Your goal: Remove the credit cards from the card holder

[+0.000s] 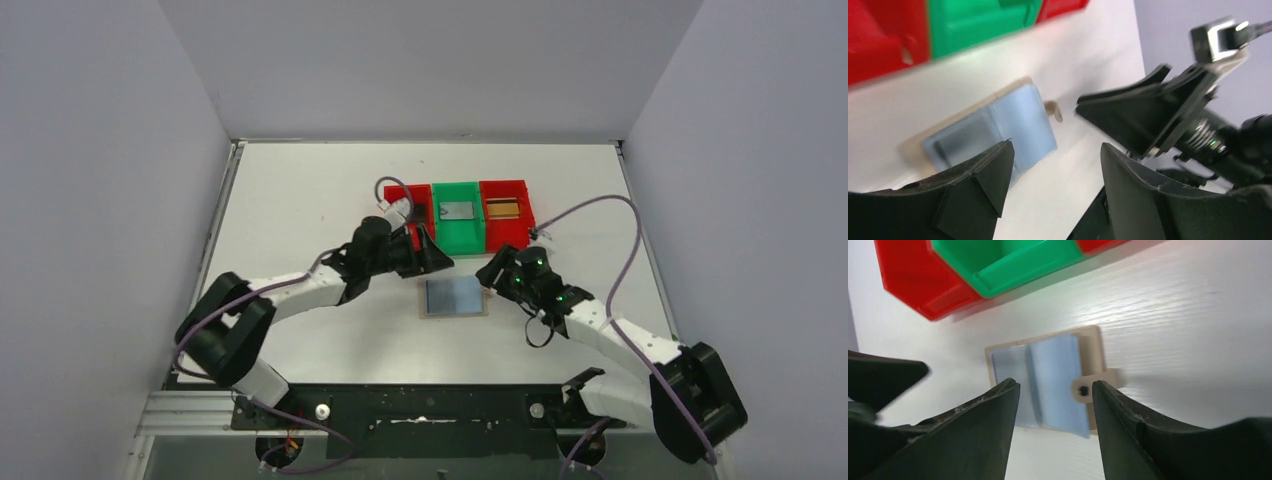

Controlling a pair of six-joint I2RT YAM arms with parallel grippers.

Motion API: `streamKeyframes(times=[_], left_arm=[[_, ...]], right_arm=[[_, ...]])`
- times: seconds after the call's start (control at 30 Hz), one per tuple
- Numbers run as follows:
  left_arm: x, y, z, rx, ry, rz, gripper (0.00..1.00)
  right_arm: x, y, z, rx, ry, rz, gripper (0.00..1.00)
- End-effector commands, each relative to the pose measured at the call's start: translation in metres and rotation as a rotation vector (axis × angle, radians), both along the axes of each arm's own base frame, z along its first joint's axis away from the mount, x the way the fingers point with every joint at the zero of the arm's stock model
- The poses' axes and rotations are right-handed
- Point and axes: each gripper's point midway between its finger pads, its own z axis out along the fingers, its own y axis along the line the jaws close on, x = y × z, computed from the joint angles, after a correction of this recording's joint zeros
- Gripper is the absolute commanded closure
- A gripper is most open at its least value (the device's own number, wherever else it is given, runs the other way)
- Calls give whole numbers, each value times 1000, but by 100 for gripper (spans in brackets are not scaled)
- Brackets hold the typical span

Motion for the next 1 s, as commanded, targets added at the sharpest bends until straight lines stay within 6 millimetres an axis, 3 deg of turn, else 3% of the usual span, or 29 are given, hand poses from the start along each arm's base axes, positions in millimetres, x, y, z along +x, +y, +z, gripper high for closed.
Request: streamKeyframes(times=[0.0,0.17,0.33,0.7,0.97], left_arm=[[34,74,25,104,-136,312,35],[35,151,26,140,-128,533,33],[26,188,37,182,-169,623,29],[18,193,32,195,-158,609,29],[12,195,21,185,-133,618,29]], right_arm=[[16,35,25,-181,-59,99,43],[18,60,8,-292,17,169,40],[15,87,-6,-362,45,243,32],[19,111,-26,-390,110,326,28],[14,109,-47,-444,165,335,29]])
